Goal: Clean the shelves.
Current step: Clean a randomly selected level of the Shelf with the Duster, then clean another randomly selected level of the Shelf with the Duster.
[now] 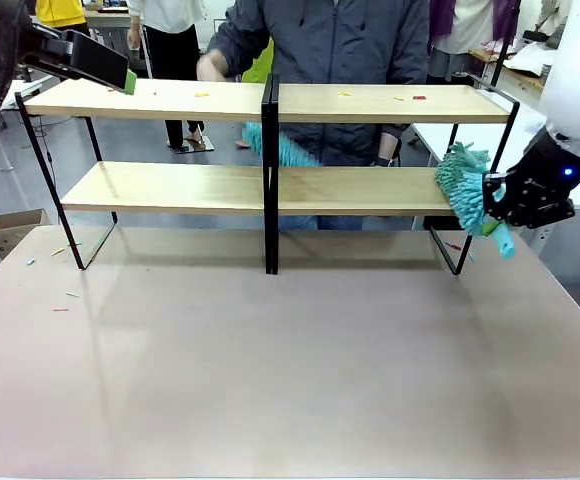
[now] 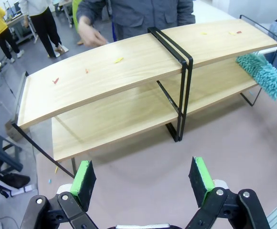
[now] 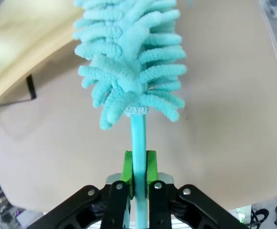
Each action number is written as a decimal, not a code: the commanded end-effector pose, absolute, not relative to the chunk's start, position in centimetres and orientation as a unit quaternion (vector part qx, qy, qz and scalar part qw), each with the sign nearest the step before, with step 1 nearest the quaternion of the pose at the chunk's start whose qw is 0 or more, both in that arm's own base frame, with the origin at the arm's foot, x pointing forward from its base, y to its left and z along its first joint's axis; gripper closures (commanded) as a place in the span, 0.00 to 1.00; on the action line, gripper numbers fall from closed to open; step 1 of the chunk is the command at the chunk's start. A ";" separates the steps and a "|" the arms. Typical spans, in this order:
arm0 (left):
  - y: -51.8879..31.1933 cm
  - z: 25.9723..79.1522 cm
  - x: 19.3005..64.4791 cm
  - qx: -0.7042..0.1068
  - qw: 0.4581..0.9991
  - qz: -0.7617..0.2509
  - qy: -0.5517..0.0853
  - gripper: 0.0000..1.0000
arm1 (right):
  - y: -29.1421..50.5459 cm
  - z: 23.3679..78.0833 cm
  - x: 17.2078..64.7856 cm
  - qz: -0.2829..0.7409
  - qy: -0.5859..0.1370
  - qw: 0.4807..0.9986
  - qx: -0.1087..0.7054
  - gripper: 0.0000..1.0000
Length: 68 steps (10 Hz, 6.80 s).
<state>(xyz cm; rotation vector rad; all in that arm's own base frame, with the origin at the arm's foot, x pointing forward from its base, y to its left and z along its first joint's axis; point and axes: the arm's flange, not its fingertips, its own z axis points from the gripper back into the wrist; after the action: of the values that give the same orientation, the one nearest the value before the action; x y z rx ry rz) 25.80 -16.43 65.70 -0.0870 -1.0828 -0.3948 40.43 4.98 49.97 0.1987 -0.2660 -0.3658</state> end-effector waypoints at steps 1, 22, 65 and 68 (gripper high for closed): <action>-16.3 65.8 25.8 -0.041 0.837 -0.187 -0.513 0.00 | 6.8 50.4 39.7 -0.193 -0.180 0.962 0.071 0.87; -16.3 65.8 25.8 -0.041 0.837 -0.187 -0.513 0.00 | -12.9 55.3 22.7 0.066 -0.548 0.737 0.390 0.87; -16.3 65.8 25.8 -0.041 0.837 -0.187 -0.513 0.00 | 23.6 70.0 40.1 0.046 -0.146 0.976 0.154 0.87; -16.3 65.8 25.8 -0.041 0.837 -0.187 -0.513 0.00 | 22.1 69.5 41.4 -0.027 -0.099 0.985 0.138 0.87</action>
<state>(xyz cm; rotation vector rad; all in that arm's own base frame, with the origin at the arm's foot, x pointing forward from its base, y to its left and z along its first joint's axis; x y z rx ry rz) 25.81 -16.43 65.69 -0.0870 -1.0824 -0.3947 41.70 22.43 68.20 0.2812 -0.2259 0.0362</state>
